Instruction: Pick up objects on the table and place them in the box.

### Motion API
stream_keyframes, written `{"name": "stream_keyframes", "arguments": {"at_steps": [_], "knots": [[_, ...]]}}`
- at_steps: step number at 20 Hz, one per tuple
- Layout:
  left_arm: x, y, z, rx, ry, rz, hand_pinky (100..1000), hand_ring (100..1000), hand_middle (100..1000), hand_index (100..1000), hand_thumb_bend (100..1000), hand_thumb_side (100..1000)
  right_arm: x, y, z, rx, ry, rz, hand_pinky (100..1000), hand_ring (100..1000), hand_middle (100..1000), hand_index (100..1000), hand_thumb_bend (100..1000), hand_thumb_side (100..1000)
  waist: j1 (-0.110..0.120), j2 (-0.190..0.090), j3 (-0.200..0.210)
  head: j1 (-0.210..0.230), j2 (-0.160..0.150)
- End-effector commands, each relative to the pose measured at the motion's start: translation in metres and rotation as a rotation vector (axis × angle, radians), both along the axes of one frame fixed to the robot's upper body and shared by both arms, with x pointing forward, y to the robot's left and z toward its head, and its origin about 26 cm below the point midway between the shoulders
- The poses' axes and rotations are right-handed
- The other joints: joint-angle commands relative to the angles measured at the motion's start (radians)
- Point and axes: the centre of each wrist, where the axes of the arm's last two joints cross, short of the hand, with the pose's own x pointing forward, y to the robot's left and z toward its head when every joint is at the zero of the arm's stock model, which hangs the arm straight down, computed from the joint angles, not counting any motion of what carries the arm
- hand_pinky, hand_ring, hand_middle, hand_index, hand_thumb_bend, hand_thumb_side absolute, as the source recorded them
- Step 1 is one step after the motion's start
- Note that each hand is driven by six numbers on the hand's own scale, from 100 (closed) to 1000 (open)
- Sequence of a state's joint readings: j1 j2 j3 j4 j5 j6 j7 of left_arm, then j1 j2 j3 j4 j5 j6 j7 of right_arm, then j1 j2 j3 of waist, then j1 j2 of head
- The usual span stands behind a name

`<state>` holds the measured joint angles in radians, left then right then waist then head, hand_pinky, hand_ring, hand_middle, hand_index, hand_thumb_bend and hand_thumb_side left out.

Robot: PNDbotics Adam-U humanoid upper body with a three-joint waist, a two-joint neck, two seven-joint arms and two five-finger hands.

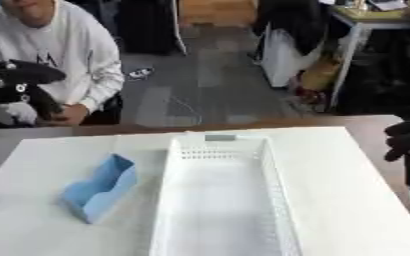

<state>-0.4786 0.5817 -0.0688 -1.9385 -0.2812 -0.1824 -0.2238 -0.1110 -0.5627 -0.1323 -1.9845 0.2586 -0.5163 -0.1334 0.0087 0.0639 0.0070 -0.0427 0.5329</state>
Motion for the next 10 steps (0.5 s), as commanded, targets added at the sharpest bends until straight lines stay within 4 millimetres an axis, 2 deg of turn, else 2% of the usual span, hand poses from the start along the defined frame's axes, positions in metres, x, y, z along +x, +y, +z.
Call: {"name": "stream_keyframes", "arguments": {"at_steps": [1,6,10], "knots": [[0.006,0.006,0.008,0.157,0.014,0.137,486,592,833,887,758,889,-0.002,-0.002,0.008,-0.025,-0.014,-0.005,145,437,624,668,100,729,0.003,-0.015,-0.006,0.018,0.028],[0.022,0.014,0.006,0.338,0.087,0.254,519,642,858,896,758,899,-0.002,-0.001,0.007,-0.031,-0.004,-0.003,143,436,616,668,100,731,0.006,-0.019,-0.013,0.027,0.045],[0.038,0.02,0.01,0.488,0.146,0.347,498,661,877,900,785,884,-0.003,-0.002,0.008,-0.041,0.002,-0.014,145,436,609,668,100,730,0.009,-0.024,-0.016,0.036,0.05]]}}
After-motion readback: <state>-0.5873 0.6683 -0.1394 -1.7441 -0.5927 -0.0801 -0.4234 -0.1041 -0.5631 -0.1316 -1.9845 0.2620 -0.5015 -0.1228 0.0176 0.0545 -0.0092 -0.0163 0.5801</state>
